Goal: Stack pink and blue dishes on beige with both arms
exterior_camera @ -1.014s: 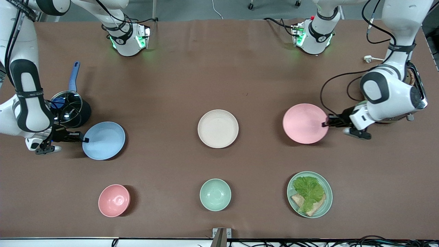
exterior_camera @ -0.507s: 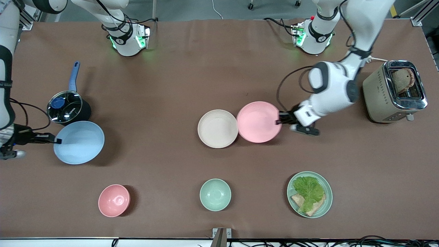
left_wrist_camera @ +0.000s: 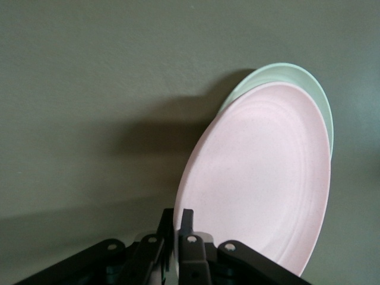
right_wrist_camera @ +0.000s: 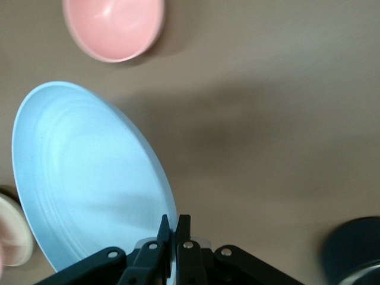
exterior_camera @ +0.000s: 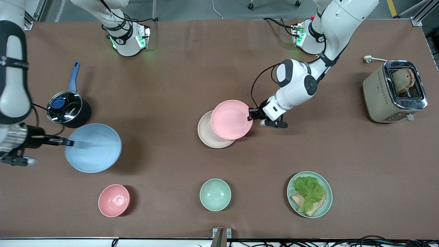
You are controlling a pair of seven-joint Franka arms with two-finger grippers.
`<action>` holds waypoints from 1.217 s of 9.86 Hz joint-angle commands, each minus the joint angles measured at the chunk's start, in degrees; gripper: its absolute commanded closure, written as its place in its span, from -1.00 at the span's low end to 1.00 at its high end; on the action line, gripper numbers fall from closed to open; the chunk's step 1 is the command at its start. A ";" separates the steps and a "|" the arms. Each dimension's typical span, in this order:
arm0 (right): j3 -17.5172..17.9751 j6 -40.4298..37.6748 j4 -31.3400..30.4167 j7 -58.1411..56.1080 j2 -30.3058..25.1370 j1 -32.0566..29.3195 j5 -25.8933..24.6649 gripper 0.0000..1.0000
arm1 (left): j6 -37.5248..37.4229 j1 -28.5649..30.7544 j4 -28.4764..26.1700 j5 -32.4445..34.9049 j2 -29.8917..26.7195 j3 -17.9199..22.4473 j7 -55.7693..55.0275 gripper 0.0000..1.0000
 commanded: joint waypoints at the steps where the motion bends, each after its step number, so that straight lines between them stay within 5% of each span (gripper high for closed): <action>1: 8.04 7.74 -10.48 9.95 -6.18 -0.52 -1.63 0.99 | 3.78 -1.89 2.82 1.04 6.27 -0.07 -0.25 0.94; 3: 15.77 16.88 -18.04 17.77 -8.30 -0.61 -1.80 0.99 | 3.88 -3.12 3.26 0.95 6.54 -0.07 -0.25 0.83; 4: 18.51 17.97 -19.38 20.85 -8.22 -0.52 -1.80 0.99 | 3.88 -3.39 4.04 0.95 7.24 -0.07 -0.34 0.55; 7: 27.47 22.70 -23.78 27.98 -7.95 -0.34 -1.72 0.99 | 3.88 -3.57 8.79 1.04 7.69 0.20 -2.36 -0.88; 11: 36.02 36.24 -27.83 36.25 -3.14 2.54 -1.80 0.99 | 1.70 -3.22 1.62 5.93 -5.10 7.29 -1.49 -1.00; 12: 36.12 36.95 -28.09 36.70 -2.60 3.95 -1.72 0.98 | -5.62 -3.22 1.68 9.61 -7.67 10.97 -1.14 -1.00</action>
